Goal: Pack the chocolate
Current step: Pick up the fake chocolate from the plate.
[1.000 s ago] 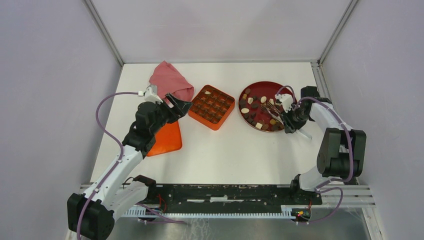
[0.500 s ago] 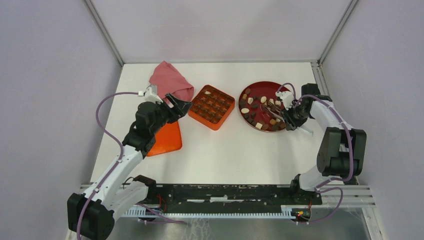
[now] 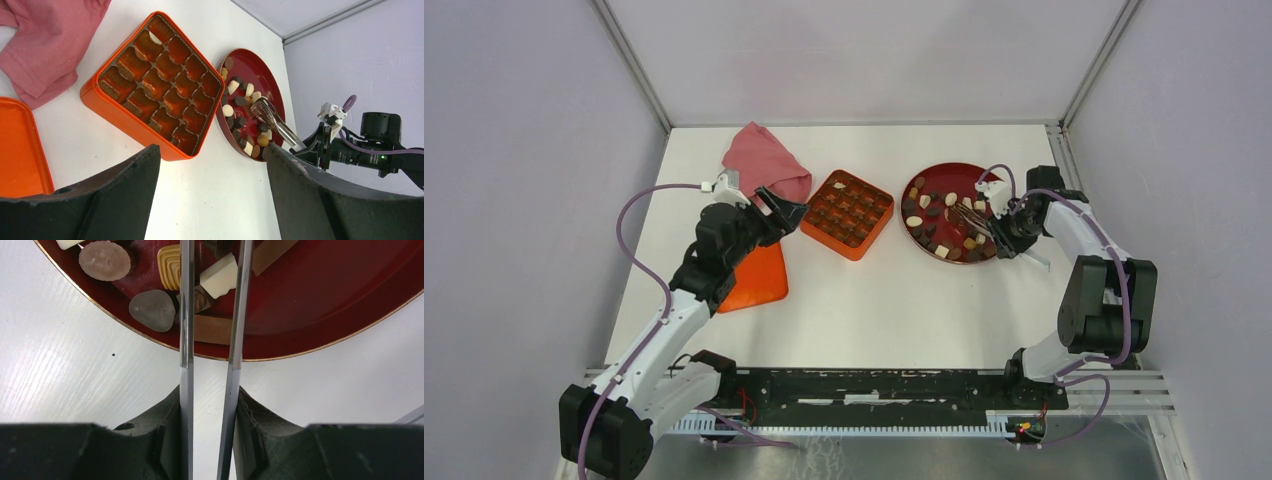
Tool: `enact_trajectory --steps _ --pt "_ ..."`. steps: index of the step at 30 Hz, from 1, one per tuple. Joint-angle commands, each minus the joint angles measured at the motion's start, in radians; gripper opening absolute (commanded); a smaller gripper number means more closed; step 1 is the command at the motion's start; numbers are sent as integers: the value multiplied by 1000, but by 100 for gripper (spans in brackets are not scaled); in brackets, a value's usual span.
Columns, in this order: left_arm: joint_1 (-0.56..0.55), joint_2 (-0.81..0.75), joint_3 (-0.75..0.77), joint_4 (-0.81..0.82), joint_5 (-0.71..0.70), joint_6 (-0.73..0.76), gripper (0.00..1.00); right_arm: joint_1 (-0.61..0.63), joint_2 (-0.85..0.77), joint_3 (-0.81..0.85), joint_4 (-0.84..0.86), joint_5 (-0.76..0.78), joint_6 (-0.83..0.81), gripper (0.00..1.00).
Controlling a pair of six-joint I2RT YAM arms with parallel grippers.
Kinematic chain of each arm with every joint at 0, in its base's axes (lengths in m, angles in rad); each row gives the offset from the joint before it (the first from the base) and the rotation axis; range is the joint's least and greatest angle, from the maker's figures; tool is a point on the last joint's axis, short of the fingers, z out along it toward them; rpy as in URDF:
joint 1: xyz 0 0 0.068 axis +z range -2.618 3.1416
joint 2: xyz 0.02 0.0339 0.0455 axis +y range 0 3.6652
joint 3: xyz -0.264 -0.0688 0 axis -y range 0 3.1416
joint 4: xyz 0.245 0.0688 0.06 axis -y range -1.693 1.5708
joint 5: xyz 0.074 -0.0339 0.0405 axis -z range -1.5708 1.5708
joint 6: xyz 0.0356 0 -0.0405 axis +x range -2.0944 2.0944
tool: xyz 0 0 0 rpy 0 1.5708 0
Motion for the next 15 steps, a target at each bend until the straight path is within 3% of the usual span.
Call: enact_trajectory --steps 1,11,13,15 --pt "1 -9 -9 40 -7 -34 82 11 5 24 15 14 12 37" --pt "0 -7 -7 39 -7 -33 82 20 11 25 8 40 10 38" --pt "0 -9 -6 39 -7 -33 82 20 5 25 9 40 10 28" --pt "0 -11 -7 39 -7 -33 82 20 2 34 7 41 10 11"
